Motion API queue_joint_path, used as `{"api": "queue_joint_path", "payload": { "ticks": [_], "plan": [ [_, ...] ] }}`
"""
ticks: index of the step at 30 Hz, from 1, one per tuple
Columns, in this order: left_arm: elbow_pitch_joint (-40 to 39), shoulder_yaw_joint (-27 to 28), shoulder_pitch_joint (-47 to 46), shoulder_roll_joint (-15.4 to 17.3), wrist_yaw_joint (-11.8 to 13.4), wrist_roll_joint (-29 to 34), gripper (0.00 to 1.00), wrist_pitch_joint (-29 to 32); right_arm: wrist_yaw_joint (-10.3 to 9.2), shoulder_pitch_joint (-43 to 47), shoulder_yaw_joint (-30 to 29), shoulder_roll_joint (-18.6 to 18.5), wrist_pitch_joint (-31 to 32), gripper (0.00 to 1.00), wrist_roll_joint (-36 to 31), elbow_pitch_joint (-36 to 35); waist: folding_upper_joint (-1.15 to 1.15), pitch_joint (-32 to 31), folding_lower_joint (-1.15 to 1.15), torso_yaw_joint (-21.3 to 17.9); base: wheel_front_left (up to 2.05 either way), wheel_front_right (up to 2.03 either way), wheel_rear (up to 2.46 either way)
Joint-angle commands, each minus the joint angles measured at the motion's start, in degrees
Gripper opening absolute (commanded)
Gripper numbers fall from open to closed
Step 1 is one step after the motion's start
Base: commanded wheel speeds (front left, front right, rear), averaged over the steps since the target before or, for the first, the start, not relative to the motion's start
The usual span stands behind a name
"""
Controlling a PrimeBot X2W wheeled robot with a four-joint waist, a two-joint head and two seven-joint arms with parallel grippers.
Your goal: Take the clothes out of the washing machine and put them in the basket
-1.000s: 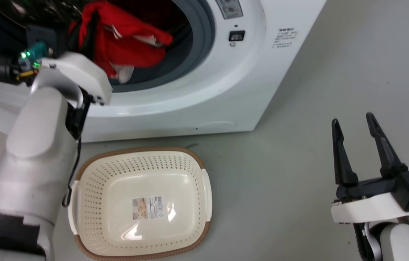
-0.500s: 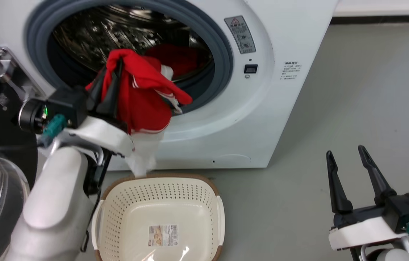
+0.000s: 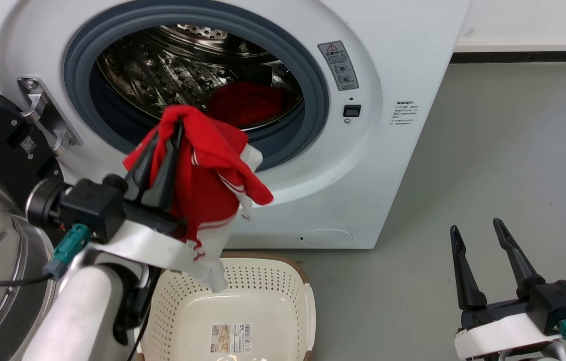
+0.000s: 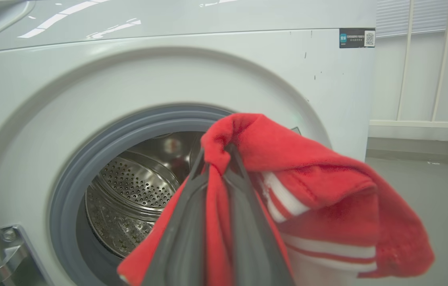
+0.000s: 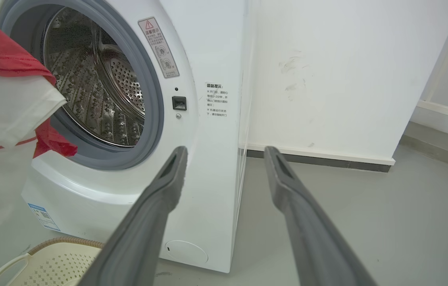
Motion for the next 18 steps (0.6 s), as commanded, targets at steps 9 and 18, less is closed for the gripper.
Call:
{"api": "queue_joint_path", "payload": {
  "ticks": [9, 18],
  "plan": [
    [-0.7, -3.3, 5.6, 0.0, -0.4, -0.3, 0.00, 2.3, -0.04, -1.5, -0.2, 0.1, -0.1, 1.00, 0.1, -0.2, -0.01, 2.3, 0.01, 0.0, 0.00, 0.00, 0.00],
    [10.3, -5.9, 5.6, -2.3, -2.2, -1.6, 0.00, -0.1, -0.04, -4.5, -0.5, 0.0, -0.1, 1.00, -0.3, -1.2, -0.01, 9.2, 0.01, -1.4, 0.00, 0.00, 0.00]
  ]
}}
